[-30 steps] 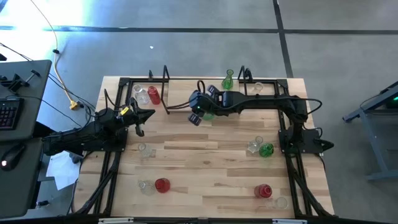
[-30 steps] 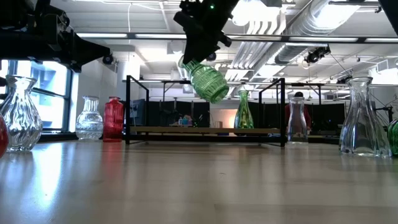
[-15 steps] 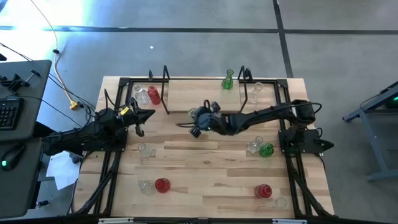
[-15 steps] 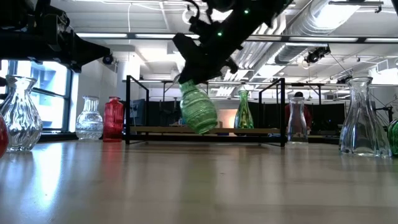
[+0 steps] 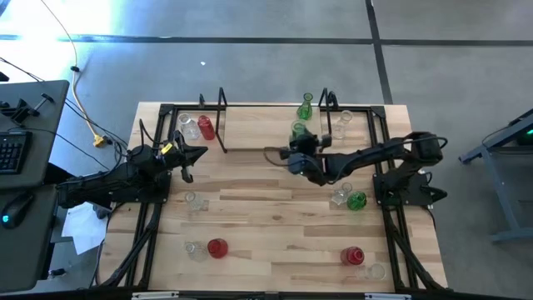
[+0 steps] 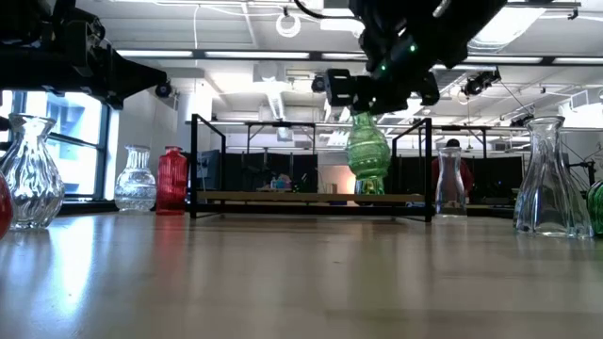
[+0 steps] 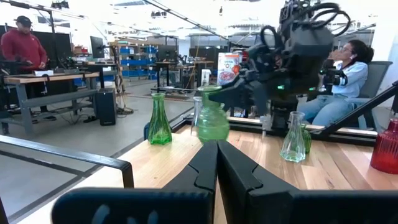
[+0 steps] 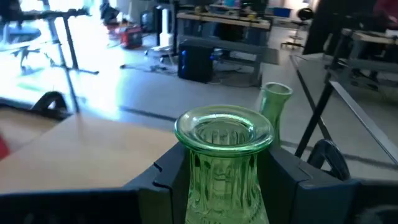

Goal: Sort vases onto shelf
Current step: Put the left green vase aligned with the other green vase on the shelf

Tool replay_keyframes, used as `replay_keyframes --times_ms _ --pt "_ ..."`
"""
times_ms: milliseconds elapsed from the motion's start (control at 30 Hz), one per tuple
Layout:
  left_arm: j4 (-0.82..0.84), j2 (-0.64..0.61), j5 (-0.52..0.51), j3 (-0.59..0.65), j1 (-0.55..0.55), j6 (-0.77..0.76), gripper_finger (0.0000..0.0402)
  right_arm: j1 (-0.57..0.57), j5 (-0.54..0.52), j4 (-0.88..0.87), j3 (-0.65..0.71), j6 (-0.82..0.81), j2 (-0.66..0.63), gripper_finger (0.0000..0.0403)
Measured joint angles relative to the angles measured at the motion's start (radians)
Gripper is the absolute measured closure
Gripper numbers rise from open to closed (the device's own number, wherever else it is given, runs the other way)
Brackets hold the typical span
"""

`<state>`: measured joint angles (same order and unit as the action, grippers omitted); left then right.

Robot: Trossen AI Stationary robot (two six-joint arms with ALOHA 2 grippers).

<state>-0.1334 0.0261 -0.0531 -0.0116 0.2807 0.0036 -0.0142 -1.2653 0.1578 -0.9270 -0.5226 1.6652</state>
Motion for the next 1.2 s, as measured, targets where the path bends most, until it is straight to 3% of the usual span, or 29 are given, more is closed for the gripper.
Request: replay_keyframes --times_ms 667,1200 --pt "-0.008 0.0 -0.004 0.0 0.0 0.0 0.0399 0.172 0.095 0.042 0.044 -0.004 0.003 0.0274" --pt "-0.008 0.0 -0.004 0.0 0.0 0.0 0.0399 0.172 0.115 0.039 0.044 -0.001 0.003 0.0196"
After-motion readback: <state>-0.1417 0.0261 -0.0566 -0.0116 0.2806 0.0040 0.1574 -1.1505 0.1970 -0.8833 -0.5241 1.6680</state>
